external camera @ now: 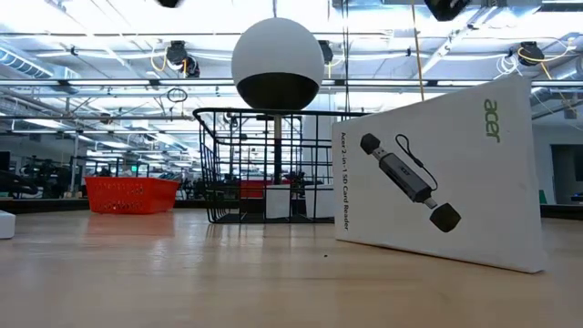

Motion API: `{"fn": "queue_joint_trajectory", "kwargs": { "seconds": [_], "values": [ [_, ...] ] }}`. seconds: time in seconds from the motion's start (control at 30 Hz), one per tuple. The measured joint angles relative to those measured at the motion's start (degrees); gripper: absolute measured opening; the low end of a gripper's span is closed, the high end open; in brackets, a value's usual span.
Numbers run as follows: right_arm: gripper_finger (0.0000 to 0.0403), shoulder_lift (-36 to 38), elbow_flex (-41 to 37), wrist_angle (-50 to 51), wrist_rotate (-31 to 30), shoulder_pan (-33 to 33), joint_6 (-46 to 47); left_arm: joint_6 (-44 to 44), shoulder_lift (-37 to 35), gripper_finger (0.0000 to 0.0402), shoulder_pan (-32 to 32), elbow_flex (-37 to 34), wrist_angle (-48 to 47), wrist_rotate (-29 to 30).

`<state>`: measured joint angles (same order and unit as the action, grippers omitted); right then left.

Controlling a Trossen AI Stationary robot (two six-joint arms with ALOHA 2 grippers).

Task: Pick and place items into bin
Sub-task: Put the right card reader box into the orange bin

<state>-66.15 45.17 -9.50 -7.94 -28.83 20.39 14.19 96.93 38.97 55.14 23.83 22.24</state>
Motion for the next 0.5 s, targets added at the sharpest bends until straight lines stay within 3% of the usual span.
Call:
{"fn": "queue_joint_trajectory", "kwargs": {
  "seconds": [0.13,0.23,0.5],
  "values": [
    [0.0,0.02,-0.02,-8.65,6.55,-0.11,-5.44,-3.23,-7.54,0.0026,1.6,-10.86,11.98,-0.13],
    [0.0,0.11,0.15,-13.38,2.82,0.37,-4.85,-3.41,-11.87,0.0026,1.6,-16.48,15.3,-0.14],
    [0.0,-5.51,3.85,0.57,-0.43,4.15,14.42,-3.66,-17.82,0.0026,1.6,-22.31,15.47,0.19]
  ]
}}
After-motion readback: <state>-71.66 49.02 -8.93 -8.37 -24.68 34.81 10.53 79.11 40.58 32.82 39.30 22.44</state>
